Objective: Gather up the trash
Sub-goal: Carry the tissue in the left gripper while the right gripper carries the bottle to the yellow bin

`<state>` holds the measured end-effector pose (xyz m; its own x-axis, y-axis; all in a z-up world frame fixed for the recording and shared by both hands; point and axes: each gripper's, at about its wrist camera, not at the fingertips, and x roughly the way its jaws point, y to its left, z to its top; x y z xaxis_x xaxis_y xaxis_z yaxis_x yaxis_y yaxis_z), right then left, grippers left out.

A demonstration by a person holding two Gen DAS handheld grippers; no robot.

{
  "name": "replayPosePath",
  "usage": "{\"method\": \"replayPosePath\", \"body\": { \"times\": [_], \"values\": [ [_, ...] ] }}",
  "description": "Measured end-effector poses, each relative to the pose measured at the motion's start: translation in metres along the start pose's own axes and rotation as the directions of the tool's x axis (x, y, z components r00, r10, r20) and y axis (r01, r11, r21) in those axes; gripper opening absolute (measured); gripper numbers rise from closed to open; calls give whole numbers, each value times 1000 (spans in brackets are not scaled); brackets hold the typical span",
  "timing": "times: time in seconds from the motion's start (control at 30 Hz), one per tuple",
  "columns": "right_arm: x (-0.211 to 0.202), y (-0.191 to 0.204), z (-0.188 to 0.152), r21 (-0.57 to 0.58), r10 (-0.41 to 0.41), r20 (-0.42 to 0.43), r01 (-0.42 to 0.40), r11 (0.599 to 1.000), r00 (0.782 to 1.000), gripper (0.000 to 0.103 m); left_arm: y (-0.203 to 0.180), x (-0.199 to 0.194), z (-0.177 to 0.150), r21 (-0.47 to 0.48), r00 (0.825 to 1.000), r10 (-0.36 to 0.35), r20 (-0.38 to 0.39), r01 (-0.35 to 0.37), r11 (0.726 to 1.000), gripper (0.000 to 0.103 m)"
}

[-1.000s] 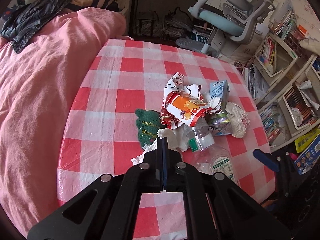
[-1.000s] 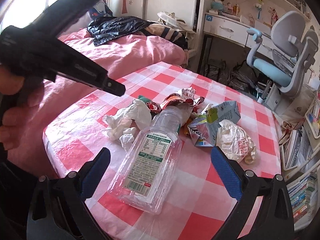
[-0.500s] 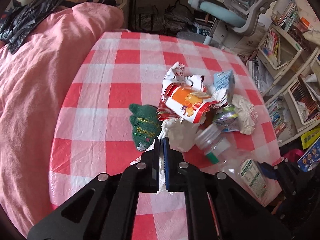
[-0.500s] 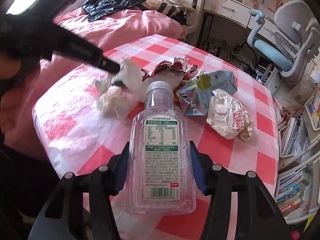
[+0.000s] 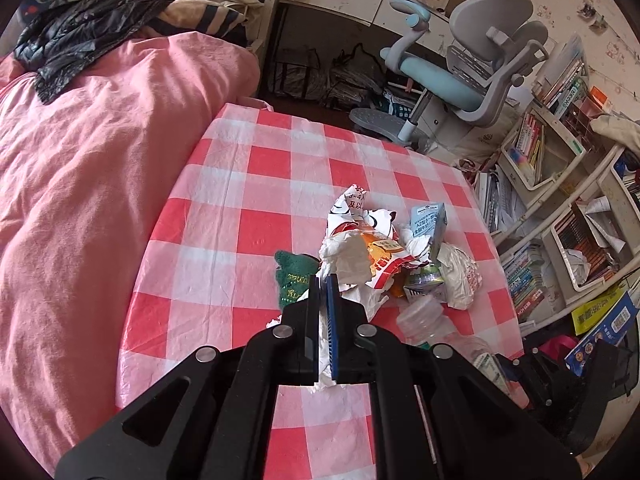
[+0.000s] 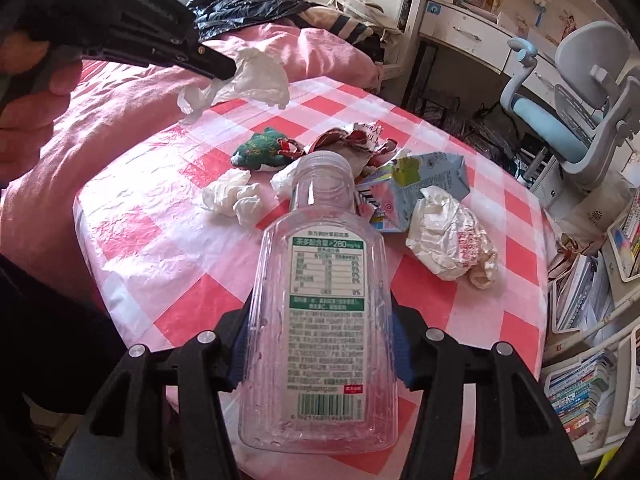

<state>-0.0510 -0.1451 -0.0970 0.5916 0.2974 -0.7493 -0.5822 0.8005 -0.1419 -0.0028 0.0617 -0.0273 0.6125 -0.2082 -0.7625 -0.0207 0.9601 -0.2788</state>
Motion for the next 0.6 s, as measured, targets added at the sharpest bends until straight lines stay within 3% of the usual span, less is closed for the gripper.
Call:
{"method": "replayPosePath", "body": {
  "times": [0.27, 0.6],
  "values": [
    [-41, -64, -21, 150, -141, 77, 128, 980, 987, 55, -40, 4, 1, 70, 999, -48, 21, 46, 996, 4],
    [-56, -137, -64, 259, -289, 4, 279, 925, 957, 55, -173, 38, -10, 257, 987, -157, -23, 158, 954, 4]
  ]
}}
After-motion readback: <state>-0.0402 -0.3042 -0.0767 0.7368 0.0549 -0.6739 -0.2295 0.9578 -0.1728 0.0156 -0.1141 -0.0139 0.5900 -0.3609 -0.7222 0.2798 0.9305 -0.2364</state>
